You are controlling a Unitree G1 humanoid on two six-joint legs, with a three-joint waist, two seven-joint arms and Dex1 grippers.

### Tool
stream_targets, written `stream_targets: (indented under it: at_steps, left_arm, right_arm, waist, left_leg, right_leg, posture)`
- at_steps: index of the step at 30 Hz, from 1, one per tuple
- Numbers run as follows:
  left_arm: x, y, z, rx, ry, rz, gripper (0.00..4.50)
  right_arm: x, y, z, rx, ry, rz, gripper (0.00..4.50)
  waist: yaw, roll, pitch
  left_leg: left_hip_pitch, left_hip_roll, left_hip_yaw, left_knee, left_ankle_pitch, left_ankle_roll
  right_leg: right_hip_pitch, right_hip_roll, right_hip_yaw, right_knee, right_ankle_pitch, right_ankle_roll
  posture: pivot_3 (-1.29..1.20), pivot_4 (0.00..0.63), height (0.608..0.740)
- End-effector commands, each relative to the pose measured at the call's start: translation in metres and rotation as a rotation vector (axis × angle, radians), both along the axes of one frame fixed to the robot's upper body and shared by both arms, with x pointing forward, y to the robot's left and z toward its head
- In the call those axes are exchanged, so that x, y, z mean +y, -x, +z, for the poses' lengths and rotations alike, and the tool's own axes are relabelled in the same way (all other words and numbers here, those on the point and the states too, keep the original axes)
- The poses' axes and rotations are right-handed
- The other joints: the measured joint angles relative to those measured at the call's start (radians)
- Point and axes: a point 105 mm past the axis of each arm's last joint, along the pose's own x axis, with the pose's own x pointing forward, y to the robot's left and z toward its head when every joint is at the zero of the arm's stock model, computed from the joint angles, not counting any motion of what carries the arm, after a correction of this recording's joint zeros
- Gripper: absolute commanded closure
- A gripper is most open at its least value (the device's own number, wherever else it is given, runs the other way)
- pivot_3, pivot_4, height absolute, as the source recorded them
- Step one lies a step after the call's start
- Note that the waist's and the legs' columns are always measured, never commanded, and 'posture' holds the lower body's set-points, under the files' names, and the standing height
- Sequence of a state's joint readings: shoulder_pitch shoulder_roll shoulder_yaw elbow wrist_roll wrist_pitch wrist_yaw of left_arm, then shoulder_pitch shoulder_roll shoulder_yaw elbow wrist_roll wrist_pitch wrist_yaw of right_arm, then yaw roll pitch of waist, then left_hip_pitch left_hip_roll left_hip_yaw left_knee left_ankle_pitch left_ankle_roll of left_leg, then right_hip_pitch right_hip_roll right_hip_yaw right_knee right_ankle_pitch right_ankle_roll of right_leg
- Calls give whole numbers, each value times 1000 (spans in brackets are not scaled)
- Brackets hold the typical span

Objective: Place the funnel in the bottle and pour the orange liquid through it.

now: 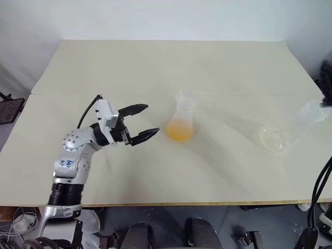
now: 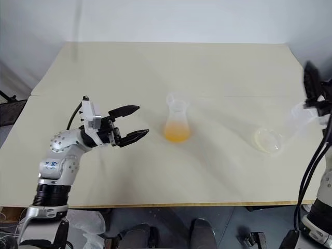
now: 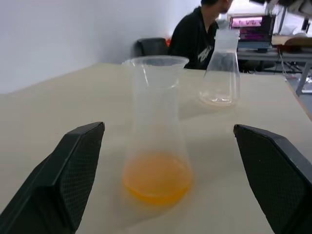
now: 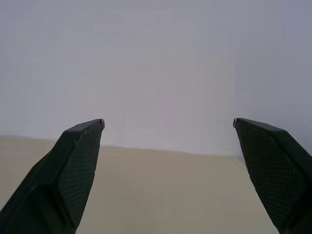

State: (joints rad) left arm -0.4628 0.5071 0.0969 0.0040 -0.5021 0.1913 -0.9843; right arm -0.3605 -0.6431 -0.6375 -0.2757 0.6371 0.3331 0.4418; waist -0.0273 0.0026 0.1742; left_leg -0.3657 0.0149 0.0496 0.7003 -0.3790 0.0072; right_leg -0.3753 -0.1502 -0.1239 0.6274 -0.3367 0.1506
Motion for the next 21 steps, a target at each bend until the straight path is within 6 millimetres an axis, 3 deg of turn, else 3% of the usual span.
stream_targets:
  at_steps: [1, 3, 7, 10, 12, 15, 21]
  left_arm:
    - [24, 3, 2, 18, -61, 24, 0]
    - [35, 4, -5, 46, -101, 54, 0]
    - [47, 12, -17, 72, -116, 81, 0]
    - [54, 15, -24, 57, -109, 150, 0]
    - [60, 14, -26, 64, -82, 202, 0]
    - [62, 22, -35, 79, -98, 203, 0]
    - [60, 35, -44, 61, -128, 208, 0]
  right_arm:
    - [58, 9, 7, -6, 156, 255, 38]
    - [79, 10, -11, 59, 221, 359, 38]
    - [87, 19, -38, 127, 190, 499, 38]
    - [98, 33, -79, 308, 329, 643, 38]
    - [98, 40, -104, 377, 482, 652, 38]
    - [91, 50, -126, 429, 532, 685, 38]
    - [72, 56, -148, 473, 517, 674, 38]
  waist:
    - [0, 0, 0]
    - [1, 0, 0]
    - [18, 0, 0]
    - [34, 0, 0]
    - [43, -1, 0]
    - [48, -1, 0]
    - [47, -1, 0]
  left_leg:
    - [0, 0, 0, 0, 0, 0]
    - [0, 0, -2, 0, 0, 0]
    - [-1, -2, -4, 0, 0, 0]
    - [-2, -2, -6, 0, 0, 1]
    - [-3, -2, -5, 0, 0, 1]
    - [-3, -2, -3, 1, 0, 1]
    - [0, -1, -2, 1, 0, 0]
  right_leg:
    - [0, 0, 0, 0, 0, 0]
    - [0, 0, 0, 0, 0, 0]
    - [0, -1, -1, 0, 0, 0]
    - [1, -1, -1, -1, 0, 1]
    - [1, -1, -3, -1, 0, 1]
    - [1, -1, -2, -2, 0, 1]
    - [3, 0, -2, -3, 0, 1]
  posture:
    - [0, 150, 740]
    - [0, 150, 740]
    - [0, 150, 740]
    - [0, 150, 740]
    - [0, 150, 740]
    - [0, 150, 740]
    - [0, 150, 740]
